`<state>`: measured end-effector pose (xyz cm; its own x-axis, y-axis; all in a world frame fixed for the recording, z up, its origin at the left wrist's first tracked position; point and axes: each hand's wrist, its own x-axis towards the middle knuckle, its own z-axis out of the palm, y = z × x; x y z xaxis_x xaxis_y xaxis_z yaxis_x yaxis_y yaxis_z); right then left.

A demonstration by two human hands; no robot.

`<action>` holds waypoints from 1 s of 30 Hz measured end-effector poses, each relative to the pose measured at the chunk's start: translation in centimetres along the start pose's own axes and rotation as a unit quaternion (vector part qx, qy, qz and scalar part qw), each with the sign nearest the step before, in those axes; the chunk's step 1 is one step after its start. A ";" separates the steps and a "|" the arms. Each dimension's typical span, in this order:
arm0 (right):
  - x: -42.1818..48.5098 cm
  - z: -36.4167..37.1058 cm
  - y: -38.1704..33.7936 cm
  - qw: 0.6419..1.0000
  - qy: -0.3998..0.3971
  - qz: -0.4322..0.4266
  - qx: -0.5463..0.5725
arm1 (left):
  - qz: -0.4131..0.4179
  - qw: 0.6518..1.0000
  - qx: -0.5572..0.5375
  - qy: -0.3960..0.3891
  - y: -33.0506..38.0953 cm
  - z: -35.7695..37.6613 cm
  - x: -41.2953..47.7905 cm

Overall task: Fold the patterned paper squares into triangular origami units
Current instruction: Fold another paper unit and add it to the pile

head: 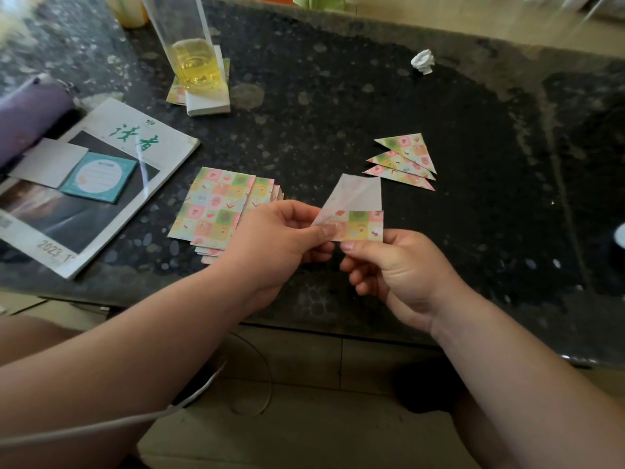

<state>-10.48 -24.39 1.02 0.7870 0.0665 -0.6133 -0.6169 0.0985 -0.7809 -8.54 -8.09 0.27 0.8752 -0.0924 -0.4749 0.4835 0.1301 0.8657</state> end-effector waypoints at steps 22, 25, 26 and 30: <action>-0.3 -3.6 -3.4 0.992 0.078 -0.043 -0.092 | -0.026 1.000 -0.005 -0.005 1.2 -1.3 0.1; -0.4 -2.6 -2.5 0.996 -0.010 -0.002 -0.090 | -0.025 0.999 -0.018 -0.014 1.1 -1.0 -0.1; -0.5 -2.1 -2.3 0.995 -0.017 -0.001 -0.098 | -0.024 0.999 -0.020 -0.020 1.1 -0.9 -0.2; -0.2 -1.1 -1.9 0.995 0.015 -0.027 -0.096 | -0.025 0.999 -0.004 -0.041 1.0 -0.6 -0.5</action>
<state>-9.46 -25.65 2.53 0.8198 0.0370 -0.5715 -0.5668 -0.0896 -0.8190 -8.42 -7.35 1.30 0.8458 -0.1803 -0.5022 0.5266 0.1308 0.8400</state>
